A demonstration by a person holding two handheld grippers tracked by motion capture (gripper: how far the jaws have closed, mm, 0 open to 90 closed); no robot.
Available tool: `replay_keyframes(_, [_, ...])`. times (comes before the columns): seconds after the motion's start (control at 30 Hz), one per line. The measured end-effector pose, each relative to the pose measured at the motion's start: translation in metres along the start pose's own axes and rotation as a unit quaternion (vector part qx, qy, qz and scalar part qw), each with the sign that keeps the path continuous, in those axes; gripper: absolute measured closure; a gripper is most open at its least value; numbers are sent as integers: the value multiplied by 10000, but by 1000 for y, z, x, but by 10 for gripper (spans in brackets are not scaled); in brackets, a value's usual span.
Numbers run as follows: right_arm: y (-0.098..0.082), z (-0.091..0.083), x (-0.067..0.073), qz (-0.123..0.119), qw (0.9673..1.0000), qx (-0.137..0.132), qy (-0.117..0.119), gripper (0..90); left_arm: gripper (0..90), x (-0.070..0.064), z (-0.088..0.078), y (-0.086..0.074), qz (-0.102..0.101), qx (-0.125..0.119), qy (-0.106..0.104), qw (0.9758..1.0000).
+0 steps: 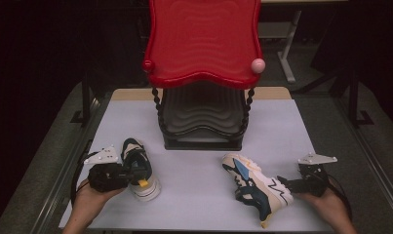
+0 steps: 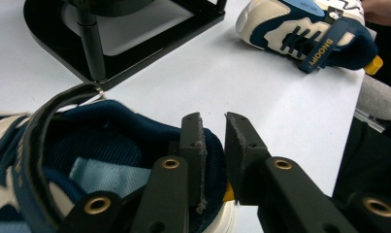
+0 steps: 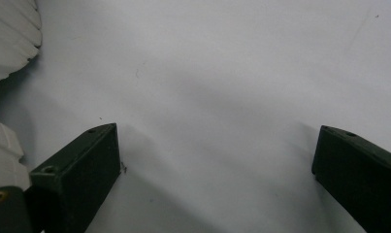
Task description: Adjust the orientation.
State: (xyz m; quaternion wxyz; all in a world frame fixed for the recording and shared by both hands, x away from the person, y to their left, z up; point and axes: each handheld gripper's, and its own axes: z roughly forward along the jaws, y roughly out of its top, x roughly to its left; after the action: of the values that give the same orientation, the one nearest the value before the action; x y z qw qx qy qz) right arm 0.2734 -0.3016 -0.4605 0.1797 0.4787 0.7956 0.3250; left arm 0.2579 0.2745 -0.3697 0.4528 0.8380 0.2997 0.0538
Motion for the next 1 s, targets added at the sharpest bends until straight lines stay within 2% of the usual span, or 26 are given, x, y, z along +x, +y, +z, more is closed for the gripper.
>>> replay_keyframes(0.13, [0, 0, 0, 0, 10000, 0, 0, 28, 802, 1, -9, -3, 7, 77, -111, 9999])
replay_keyframes(0.33, [0, 0, 0, -1, 10000, 1, 4, 28, 801, 3, -32, -15, -23, 145, -168, 9998])
replay_keyframes(0.47, [0, 0, 0, -1, 10000, 3, 1, 28, 799, 5, -40, -19, -48, 181, -176, 9997])
replay_keyframes(0.53, [0, 0, 0, -1, 10000, 3, 5, 28, 798, 6, -44, -20, -88, 156, -185, 9997])
replay_keyframes(0.57, [0, 0, 0, -1, 10000, 3, 5, 28, 798, 6, -45, -20, -96, 102, -210, 9997])
replay_keyframes(0.6, [0, 0, 0, 0, 10000, 3, 4, 28, 777, 7, -48, -17, -142, -53, -237, 9996])
replay_keyframes(0.63, [0, 0, 0, 0, 10000, 3, 4, 28, 774, 7, -48, -17, -142, -53, -237, 9996])
replay_keyframes(0.77, [0, 0, 0, -1, 10000, 2, -1, 28, 752, 12, -51, -6, -92, -154, -133, 9998])
replay_keyframes(0.83, [0, 0, 0, -1, 10000, 3, 3, 28, 707, 20, -48, -2, -71, -204, -38, 9998])
replay_keyframes(0.9, [0, 0, 0, -1, 10000, 3, -2, 28, 664, 31, -42, 2, -26, -143, 176, 9997])
replay_keyframes(0.93, [0, 0, 0, -1, 10000, 3, -2, 28, 641, 31, -42, 2, -26, -143, 176, 9997])
replay_keyframes(1.0, [0, 0, 0, -2, 10000, 4, -2, 28, 621, 41, -37, 5, 4, -134, 226, 9997])
